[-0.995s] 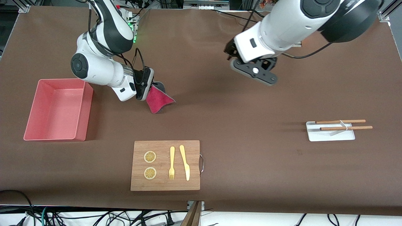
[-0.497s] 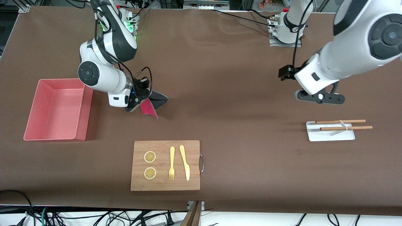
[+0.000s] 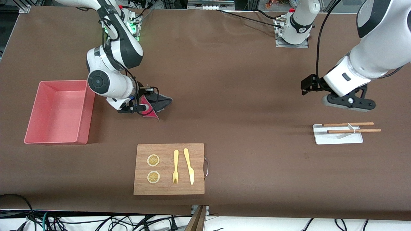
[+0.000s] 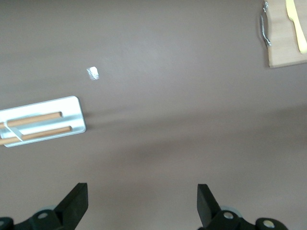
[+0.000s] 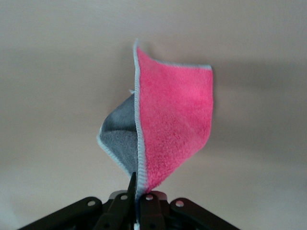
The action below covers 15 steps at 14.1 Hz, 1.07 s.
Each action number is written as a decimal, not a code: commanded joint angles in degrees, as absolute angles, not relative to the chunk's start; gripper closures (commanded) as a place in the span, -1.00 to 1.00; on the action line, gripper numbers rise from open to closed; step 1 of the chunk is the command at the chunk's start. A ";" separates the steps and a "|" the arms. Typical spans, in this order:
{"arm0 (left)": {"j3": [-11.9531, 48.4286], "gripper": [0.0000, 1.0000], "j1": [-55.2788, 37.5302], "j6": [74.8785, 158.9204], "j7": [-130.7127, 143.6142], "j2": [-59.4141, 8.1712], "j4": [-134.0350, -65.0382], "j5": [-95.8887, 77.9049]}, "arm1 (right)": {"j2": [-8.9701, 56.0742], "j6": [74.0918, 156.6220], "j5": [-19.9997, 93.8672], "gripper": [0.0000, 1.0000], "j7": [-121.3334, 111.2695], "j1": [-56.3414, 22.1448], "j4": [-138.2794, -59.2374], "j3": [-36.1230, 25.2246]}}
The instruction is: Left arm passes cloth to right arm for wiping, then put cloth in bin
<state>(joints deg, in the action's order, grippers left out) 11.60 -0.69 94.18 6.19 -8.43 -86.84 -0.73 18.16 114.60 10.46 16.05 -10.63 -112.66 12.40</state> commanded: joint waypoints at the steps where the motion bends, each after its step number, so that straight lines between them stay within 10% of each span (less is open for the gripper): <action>1: 7.66 -1.00 0.53 100.02 4.13 -1.06 -97.02 -0.18 | 21.96 116.71 9.49 1.00 19.60 -10.46 -112.15 11.69; 15: 1.93 -1.00 -3.69 98.35 3.96 5.89 -105.38 4.39 | 26.90 118.67 7.57 1.00 -10.77 2.36 -114.35 7.91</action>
